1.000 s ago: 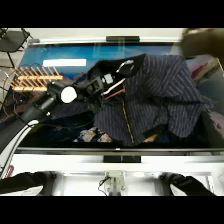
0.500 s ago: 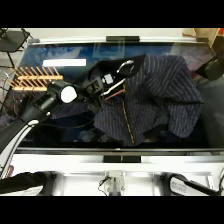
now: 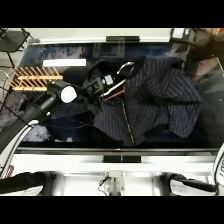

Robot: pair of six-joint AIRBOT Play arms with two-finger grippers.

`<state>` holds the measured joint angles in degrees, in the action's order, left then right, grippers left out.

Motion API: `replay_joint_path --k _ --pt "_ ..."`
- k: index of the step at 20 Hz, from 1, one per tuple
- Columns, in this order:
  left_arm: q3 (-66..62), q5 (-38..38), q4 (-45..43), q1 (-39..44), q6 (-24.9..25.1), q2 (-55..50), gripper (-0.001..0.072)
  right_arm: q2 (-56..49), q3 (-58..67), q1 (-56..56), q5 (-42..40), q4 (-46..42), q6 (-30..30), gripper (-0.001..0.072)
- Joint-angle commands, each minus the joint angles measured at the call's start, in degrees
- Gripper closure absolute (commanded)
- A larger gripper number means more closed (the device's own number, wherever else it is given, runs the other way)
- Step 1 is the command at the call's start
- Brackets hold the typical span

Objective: Fold the shirts.

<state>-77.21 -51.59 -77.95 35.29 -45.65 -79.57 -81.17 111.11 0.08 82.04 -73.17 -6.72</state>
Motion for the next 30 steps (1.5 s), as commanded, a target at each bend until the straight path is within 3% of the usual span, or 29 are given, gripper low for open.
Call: replay_joint_path --k 1,4,8,10,11,14,15,17,21,26,30 --pt "-0.04 -0.09 -0.02 -0.02 0.22 0.00 0.0652 -2.36 0.07 1.57 -0.63 1.11 2.86 0.0181" --pt "-0.04 -0.02 -0.02 -0.02 0.26 0.00 0.0652 -5.60 0.07 1.57 -0.72 3.67 3.85 0.0181" --pt "-0.04 2.01 -0.02 -1.79 2.51 0.02 0.0651 -9.94 0.07 1.95 5.46 4.72 3.82 0.0195" --pt "-0.04 3.06 0.02 -4.50 2.80 0.00 0.0651 -10.19 0.07 2.32 5.22 5.77 1.62 0.0525" --pt "-0.04 3.21 0.39 -5.66 2.84 -0.04 0.0651 -10.08 0.07 2.43 5.18 7.30 -0.90 0.0618" --pt "-0.04 4.81 2.56 -8.17 3.06 -0.68 0.0634 -9.29 0.09 3.61 5.20 8.70 -3.41 0.0618" --pt "-0.04 5.90 2.54 -8.59 3.23 -0.81 0.0558 -8.74 0.07 4.09 5.20 8.90 -3.65 0.0619" --pt "-0.04 9.05 2.40 -9.62 3.23 -0.85 0.0252 -7.41 0.07 4.50 5.66 10.01 -5.18 0.0620" --pt "-1.18 11.06 -0.79 -12.31 3.19 -0.55 0.0039 -3.89 0.07 4.74 6.73 10.27 -9.22 0.0622" --pt "-6.80 10.43 -0.83 -16.41 2.93 1.16 0.0013 -1.55 0.07 5.44 8.98 11.21 -13.11 0.0623" --pt "-8.90 1.46 2.12 -16.83 1.46 0.96 0.0013 -0.92 0.07 7.65 9.09 11.26 -16.20 0.0624"
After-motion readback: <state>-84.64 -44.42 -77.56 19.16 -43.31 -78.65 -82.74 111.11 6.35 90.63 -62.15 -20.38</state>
